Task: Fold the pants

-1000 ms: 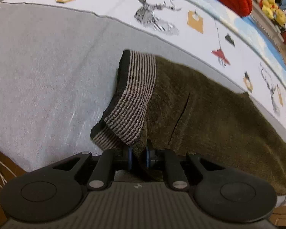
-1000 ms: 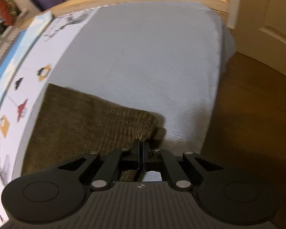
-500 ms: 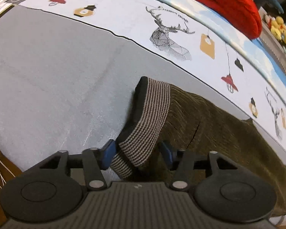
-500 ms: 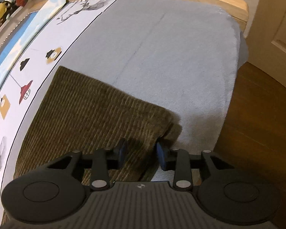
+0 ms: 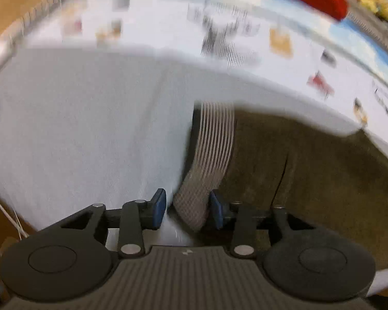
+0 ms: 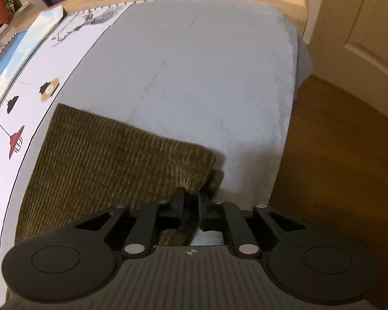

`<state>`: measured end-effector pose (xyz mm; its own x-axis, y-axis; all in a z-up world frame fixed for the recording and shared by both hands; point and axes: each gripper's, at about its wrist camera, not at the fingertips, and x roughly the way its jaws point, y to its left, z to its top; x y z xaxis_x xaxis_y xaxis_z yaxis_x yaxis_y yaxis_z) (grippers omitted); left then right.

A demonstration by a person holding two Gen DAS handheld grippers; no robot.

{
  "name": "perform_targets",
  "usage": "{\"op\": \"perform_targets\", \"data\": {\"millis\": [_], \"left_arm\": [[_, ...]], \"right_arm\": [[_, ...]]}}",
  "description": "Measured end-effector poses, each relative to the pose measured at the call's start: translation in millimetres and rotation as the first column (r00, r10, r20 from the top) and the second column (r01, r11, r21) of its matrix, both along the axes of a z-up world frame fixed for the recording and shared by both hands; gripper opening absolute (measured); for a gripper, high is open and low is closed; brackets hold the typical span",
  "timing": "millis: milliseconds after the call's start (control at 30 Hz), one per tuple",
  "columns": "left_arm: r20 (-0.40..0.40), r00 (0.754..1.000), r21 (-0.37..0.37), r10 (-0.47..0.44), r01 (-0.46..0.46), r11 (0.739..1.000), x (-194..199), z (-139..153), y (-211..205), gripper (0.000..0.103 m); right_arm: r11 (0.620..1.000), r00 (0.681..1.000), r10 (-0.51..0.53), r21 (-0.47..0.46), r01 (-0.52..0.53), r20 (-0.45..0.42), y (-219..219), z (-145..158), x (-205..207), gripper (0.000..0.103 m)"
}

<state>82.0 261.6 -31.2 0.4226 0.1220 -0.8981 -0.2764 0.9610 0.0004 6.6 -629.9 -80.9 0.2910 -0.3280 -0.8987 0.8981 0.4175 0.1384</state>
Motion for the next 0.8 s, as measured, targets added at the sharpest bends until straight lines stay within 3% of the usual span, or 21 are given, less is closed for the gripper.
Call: {"op": "perform_targets", "data": {"millis": [100,200,233,300,333,367,433,500,633,800], "left_arm": [[0.1,0.992,0.021,-0.081,0.08,0.997,-1.1,14.4,-16.4,0.042],[0.111,0.982,-0.008,-0.154,0.156,0.988,4.7,11.4,-29.0,0.042],[0.093,0.98,-0.014,-0.175,0.177,0.984,6.9,6.5,-32.6,0.042],[-0.043,0.983,-0.042,-0.179,0.177,0.983,15.7,-17.6,-32.0,0.041],[-0.12,0.98,-0.039,-0.158,0.155,0.987,15.8,-30.0,-28.9,0.028],[-0.146,0.979,-0.017,-0.144,0.143,0.989,17.0,-36.0,-26.8,0.019],[-0.122,0.985,-0.037,-0.121,0.117,0.992,19.0,-31.5,-23.6,0.02],[-0.078,0.992,-0.057,-0.095,0.09,0.994,17.1,-22.7,-22.4,0.021],[0.113,0.988,-0.04,-0.11,0.115,0.993,14.0,1.8,-30.2,0.026],[0.137,0.986,-0.088,-0.092,0.105,0.991,30.2,-4.1,-36.2,0.026]], "right_arm": [[0.99,0.999,0.043,-0.134,-0.042,0.002,7.9,19.3,2.1,0.023],[0.971,0.991,0.123,-0.211,-0.11,0.048,15.5,34.4,5.2,0.031],[0.966,0.985,0.158,-0.219,-0.139,0.069,17.1,36.4,7.2,0.031],[0.955,0.965,0.249,-0.188,-0.229,0.088,21.0,31.9,14.9,0.034],[0.949,0.953,0.291,-0.146,-0.278,0.079,23.1,25.4,19.7,0.037],[0.94,0.941,0.336,-0.078,-0.332,0.045,25.1,12.7,25.8,0.038],[0.929,0.926,0.37,0.044,-0.367,-0.081,25.7,-15.4,32.0,0.038],[0.929,0.924,0.37,0.046,-0.367,-0.101,23.9,-19.2,31.5,0.037],[0.939,0.939,0.343,-0.017,-0.343,-0.012,24.9,0.5,29.2,0.037],[0.939,0.928,0.342,-0.071,-0.336,0.146,31.5,19.1,31.2,0.038]]}}
